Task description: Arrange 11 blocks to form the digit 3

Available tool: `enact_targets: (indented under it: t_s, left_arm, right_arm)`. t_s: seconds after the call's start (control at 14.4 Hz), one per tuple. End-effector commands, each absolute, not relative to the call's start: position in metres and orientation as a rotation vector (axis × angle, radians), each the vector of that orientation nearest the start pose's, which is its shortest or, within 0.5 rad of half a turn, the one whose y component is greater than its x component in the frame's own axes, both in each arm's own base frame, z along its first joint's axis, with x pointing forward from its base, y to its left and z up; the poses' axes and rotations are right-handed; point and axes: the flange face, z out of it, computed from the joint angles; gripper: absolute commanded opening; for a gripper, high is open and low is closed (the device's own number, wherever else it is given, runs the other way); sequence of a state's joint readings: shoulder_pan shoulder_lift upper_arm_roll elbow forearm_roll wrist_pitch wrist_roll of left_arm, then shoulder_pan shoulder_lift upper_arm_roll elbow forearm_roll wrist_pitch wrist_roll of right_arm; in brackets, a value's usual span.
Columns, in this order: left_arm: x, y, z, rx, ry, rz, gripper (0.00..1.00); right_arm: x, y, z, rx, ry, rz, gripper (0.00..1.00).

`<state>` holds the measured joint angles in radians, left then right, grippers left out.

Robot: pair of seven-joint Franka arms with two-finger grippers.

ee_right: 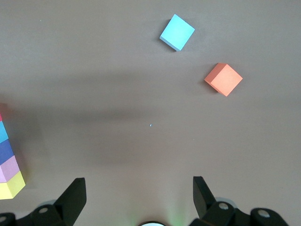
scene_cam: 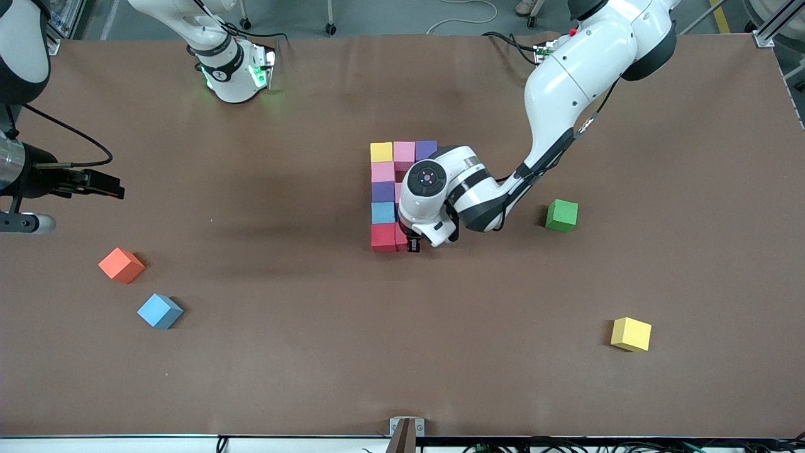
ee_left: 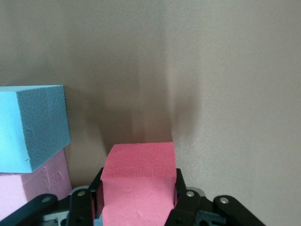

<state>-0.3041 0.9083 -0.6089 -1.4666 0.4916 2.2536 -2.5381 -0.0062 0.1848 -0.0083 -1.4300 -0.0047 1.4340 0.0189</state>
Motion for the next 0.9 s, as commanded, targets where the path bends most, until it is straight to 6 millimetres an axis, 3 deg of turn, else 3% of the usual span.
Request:
enact_targets:
  t_s: [0.0, 0.21, 0.28, 0.35, 0.42, 0.62, 0.83]
  left_arm:
    - [0.504, -0.507, 0.205, -2.333, -2.171, 0.109, 0.38]
    - [0.511, -0.502, 0.206, -2.322, -2.189, 0.108, 0.5]
    - [0.513, -0.5, 0.206, -2.319, -2.193, 0.108, 0.59]
    - [0.51, -0.503, 0.206, -2.328, -2.181, 0.108, 0.76]
    - [0.507, -0.507, 0.207, -2.354, -2.154, 0.105, 1.0]
    - [0.505, -0.507, 0.209, -2.369, -2.13, 0.099, 1.0]
    - [0.508, -0.509, 0.228, -2.386, -2.148, 0.077, 1.0]
  right_arm:
    - [0.593, -0.013, 0.579, -3.134, 0.046, 0.277, 1.0]
    - [0.588, -0.009, 0.585, -3.132, 0.036, 0.26, 1.0]
    - [0.585, -0.01, 0.586, -3.13, 0.038, 0.265, 1.0]
    - [0.577, -0.009, 0.587, -3.13, 0.038, 0.267, 1.0]
    - [0.572, -0.015, 0.588, -3.13, 0.055, 0.267, 1.0]
    - [0.567, -0.015, 0.599, -3.128, 0.057, 0.238, 1.0]
    - [0.554, -0.015, 0.619, -3.13, 0.057, 0.19, 1.0]
